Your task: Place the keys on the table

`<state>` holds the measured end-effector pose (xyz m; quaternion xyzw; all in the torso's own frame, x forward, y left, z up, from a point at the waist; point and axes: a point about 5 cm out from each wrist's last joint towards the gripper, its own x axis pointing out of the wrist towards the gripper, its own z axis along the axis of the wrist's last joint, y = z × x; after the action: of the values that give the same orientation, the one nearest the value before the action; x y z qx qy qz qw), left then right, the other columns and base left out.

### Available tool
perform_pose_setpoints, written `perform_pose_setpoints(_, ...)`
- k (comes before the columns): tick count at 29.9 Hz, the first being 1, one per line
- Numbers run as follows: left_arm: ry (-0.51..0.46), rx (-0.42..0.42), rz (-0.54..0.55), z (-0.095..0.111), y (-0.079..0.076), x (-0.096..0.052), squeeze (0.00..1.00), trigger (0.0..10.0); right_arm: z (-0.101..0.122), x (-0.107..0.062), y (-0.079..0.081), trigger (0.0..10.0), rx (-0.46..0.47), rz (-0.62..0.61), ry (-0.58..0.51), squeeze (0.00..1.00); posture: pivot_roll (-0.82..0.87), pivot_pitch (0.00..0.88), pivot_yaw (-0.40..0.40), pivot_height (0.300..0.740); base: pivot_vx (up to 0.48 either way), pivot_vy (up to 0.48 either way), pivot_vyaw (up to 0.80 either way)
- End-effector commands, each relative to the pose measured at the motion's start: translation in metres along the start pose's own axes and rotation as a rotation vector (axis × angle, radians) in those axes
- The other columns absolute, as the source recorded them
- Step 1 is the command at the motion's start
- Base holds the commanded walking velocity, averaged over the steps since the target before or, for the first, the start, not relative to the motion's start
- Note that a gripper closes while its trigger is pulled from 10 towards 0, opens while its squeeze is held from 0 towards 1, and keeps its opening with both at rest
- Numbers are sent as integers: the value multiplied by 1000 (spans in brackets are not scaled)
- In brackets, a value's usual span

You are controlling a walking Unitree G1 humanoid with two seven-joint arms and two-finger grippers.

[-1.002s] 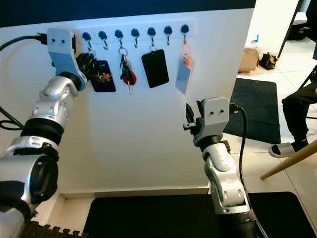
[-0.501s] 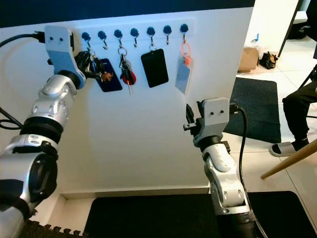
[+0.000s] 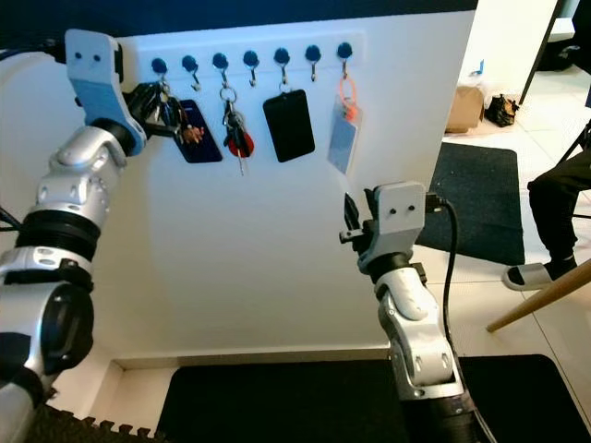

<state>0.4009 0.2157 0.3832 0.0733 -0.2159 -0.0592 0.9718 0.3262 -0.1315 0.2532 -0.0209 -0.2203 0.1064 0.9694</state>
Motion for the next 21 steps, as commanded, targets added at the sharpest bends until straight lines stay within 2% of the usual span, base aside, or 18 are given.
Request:
perform_pose_setpoints(1,16,42,-28,0,7,-5,0,10000,-2,-1,1,10000,6,-3,2,0,63,240,119,740,0,0,0)
perform_pose_setpoints(5,21,47,-55,1,5,-6,0,10000,-3,-1,1,10000,7,-3,3,0,63,240,120,740,0,0,0)
perform_pose_setpoints(13,1,61,-52,11,12,-9,0,10000,-3,-2,1,10000,9,-3,4,0,64,242,119,740,0,0,0)
perform_pose_setpoints(17,-38,49,-35,23,18,-11,0,10000,-4,-2,2,10000,10,-1,8,0,64,244,117,740,0,0,0)
perform_pose_setpoints(18,-72,41,-39,34,23,-14,0,10000,-5,-2,3,10000,12,1,10,0,64,245,117,740,0,0,0)
perform_pose_setpoints(21,-83,44,-47,39,25,-16,0,10000,-5,-2,3,10000,12,3,9,0,64,245,117,740,0,0,0)
